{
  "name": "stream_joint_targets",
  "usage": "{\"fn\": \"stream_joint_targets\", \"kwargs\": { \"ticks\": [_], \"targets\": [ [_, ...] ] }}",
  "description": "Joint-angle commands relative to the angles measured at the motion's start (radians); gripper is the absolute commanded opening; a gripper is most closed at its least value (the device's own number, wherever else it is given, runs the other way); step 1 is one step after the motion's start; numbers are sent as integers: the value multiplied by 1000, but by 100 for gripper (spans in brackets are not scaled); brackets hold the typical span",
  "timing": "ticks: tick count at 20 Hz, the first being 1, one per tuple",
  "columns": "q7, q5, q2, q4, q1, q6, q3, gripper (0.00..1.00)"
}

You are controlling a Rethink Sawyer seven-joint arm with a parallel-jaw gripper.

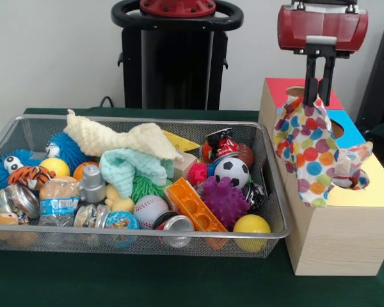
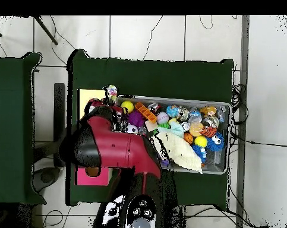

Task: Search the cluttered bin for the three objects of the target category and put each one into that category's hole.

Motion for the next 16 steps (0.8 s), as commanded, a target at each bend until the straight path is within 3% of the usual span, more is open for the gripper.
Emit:
{"fn": "stream_joint_targets", "kwargs": {
  "ticks": [1,12,16],
  "targets": [
    [262,84,2,-60,56,96,-92,0],
    [312,214,113,-113,200,77,-207,0],
    [299,249,129,-85,196,39,-183,0]
  ]
}}
